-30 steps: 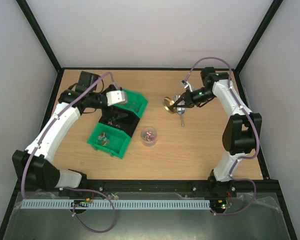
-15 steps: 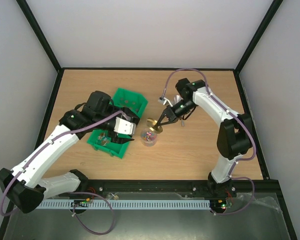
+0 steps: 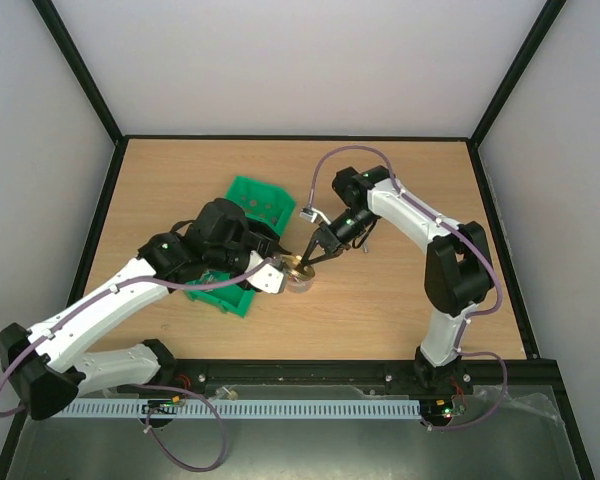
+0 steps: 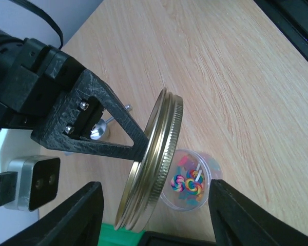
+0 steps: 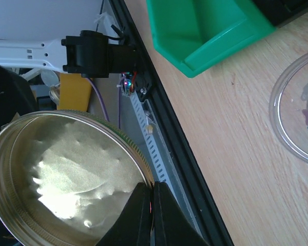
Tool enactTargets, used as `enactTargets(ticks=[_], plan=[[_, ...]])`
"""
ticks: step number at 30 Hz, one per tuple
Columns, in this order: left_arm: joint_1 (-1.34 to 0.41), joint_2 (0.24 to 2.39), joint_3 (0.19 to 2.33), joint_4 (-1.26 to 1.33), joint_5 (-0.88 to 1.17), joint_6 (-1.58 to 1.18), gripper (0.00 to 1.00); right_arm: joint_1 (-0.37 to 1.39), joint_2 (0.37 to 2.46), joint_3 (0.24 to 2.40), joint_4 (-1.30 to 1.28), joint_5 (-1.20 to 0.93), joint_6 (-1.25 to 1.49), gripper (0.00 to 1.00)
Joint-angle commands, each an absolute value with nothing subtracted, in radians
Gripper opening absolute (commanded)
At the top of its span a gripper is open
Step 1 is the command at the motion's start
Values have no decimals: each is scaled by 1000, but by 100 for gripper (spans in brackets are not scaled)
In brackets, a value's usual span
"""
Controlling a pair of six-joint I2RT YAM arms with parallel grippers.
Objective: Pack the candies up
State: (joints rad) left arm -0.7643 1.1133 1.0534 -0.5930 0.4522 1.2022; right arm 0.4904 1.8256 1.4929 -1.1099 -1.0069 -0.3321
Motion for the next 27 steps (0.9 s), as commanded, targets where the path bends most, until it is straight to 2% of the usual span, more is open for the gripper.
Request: enactTargets(ticks=[1,11,13,18,24,27], plan=[[-783,1142,1060,-576,434,1285,54,495,1844,1504,-1182,-1048,-349,1],[-787,1192,1097,-605,408,1307,20,495,1838,1501,-1181,-1042,-370,2],[-787,1199,1110,-614,409,1283,16,495,1828,1495,-1176,-1040,-382,4],[-787,1200,1131,-652,425,1237,12,483,1760,1482,-1087,-972,-373,18],[-768,1211,1174,-694,478,1135,8,357,1592,1396,-819,-853,-311,58],[-731,1224,1204,-709,512,1071,8,297,1455,1294,-671,-834,-354,64]])
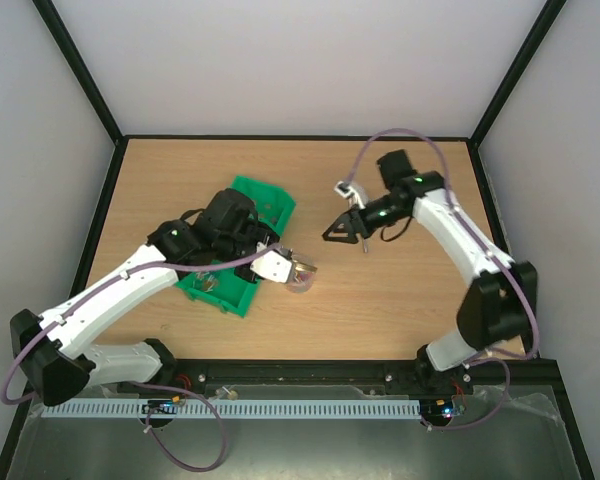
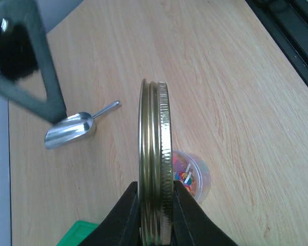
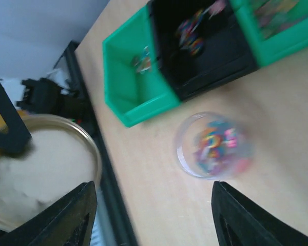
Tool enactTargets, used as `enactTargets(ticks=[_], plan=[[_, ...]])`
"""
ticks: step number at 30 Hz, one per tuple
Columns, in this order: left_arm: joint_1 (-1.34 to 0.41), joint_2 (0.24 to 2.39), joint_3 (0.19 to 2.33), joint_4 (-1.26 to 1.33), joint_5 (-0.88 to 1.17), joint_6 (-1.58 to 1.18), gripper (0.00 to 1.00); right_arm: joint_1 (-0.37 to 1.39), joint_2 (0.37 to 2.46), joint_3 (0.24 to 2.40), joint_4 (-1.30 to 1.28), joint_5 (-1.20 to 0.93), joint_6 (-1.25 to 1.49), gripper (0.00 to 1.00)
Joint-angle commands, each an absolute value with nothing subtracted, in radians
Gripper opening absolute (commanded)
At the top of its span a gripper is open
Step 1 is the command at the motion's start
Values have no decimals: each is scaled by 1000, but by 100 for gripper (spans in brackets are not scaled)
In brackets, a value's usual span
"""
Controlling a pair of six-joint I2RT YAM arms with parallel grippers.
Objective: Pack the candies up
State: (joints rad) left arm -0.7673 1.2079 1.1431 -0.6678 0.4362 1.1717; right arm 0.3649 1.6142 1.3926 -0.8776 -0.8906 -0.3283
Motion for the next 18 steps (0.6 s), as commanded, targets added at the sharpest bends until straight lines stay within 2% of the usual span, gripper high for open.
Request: enactTargets(ticks=[1,4,7,18], plan=[[-714,1230,1213,-708,529,1053,8,293,1397,1255,-626,-816,-385,67],[-675,1245,1240,-710,577,1005,8,294,1220,1132,-506,-801,-447,73],[-654,1267,1266,-713,619,961,8,299,1145,1082,-476,-815,-484,75],[-586,1365,1352,-703,791,737,8,436,1106,1097,-433,-791,-459,68]])
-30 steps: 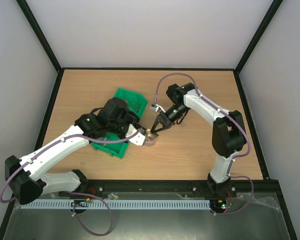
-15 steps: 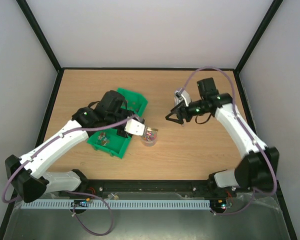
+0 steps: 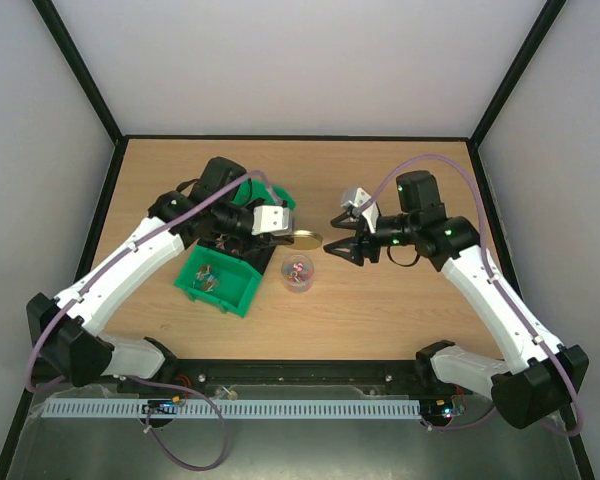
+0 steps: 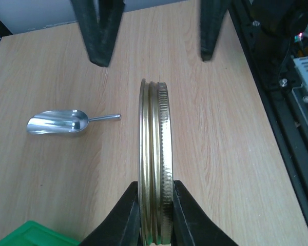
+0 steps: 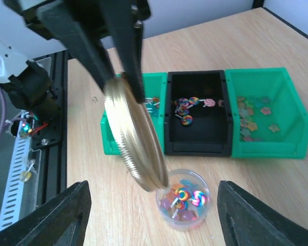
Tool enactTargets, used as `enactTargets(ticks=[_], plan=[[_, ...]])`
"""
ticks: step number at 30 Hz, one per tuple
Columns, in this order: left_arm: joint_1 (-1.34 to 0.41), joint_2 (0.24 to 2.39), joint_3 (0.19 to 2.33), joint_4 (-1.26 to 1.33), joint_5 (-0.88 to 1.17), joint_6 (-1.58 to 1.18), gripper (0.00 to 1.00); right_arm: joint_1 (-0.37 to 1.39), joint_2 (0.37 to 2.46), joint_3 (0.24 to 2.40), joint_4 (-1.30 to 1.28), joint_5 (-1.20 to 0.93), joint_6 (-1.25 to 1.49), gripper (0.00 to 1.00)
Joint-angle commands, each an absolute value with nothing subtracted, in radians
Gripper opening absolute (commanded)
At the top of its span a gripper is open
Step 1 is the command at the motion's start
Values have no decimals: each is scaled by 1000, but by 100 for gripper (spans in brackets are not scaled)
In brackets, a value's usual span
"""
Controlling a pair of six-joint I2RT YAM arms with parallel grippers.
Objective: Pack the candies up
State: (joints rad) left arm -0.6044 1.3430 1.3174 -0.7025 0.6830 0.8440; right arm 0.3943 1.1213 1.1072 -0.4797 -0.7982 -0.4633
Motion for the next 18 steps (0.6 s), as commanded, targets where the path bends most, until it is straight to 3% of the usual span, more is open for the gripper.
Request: enactTargets(ticks=[1,5,14,18], plan=[[-580,1372,1354,-698,803,716,8,442,1108,1100,-427,-791,-448,67],[-569,1390,1360,-705,829,696,8,456,1109,1111,-418,-805,-421,53],[-554,1411,1368,-708,881,667,8,480,1148,1114,-415,-792,-421,41],[-554,1413,1368,-715,887,670,8,495,1162,1120,-418,-782,-422,31]])
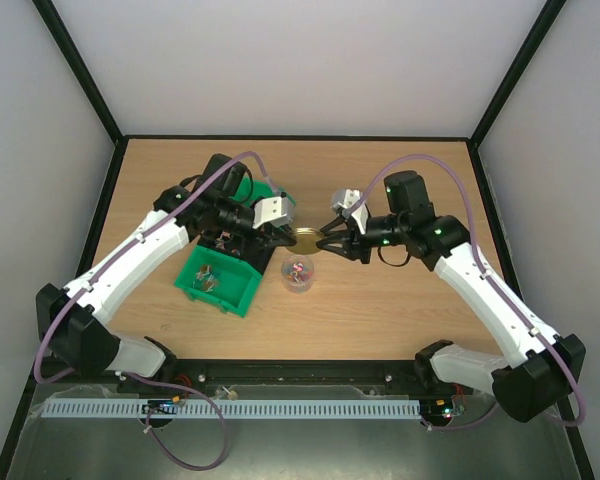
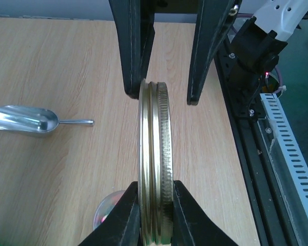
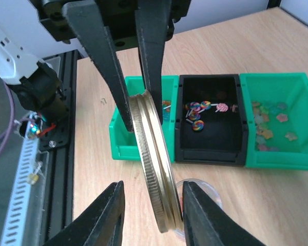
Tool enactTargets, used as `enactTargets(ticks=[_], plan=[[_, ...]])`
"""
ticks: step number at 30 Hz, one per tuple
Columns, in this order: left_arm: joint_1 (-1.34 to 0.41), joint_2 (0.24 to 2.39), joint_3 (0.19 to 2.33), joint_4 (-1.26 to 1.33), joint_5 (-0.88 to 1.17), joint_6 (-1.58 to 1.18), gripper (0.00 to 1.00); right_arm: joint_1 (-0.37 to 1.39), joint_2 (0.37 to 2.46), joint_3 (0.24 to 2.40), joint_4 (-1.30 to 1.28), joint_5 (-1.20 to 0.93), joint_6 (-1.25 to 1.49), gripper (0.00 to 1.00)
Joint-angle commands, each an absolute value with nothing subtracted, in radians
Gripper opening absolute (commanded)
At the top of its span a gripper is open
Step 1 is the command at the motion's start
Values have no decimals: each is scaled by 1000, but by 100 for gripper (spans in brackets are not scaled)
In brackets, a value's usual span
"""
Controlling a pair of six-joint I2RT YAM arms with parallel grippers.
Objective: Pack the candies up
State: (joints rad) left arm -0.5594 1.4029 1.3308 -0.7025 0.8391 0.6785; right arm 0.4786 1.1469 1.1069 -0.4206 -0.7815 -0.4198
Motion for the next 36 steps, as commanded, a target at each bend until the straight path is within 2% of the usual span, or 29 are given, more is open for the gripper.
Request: enactTargets(ticks=[1,3,8,11,12,16,17,18,25,27,30,36], plan=[[-552,1413,1367,-716,887,670,9,498,1164,1121,-418,-781,-420,29],[-549,1414,1367,-717,891,671,8,501,1171,1124,-418,-781,-415,26],[-535,1422,1368,-713,894,655,10,503,1187,1134,-422,-790,-387,10],[-517,1427,1363,-695,882,624,21,503,1203,1130,-422,-792,-330,4],[-513,1425,1359,-685,864,611,28,503,1211,1128,-418,-792,-301,3],[-456,1388,1324,-614,806,541,72,500,1253,1124,-417,-864,-186,1],[-442,1372,1312,-587,787,517,88,500,1266,1118,-411,-887,-161,2],[-430,1352,1293,-552,763,494,98,500,1277,1110,-403,-909,-138,1],[-413,1208,1144,-335,483,333,99,500,1407,1084,-340,-1006,4,1],[-413,1198,1129,-344,397,284,99,500,1452,1084,-330,-1017,31,1],[-413,1215,1140,-406,384,281,99,500,1520,1079,-318,-1034,64,1],[-450,1225,1087,-543,477,479,99,497,1654,1084,-309,-1057,111,1]])
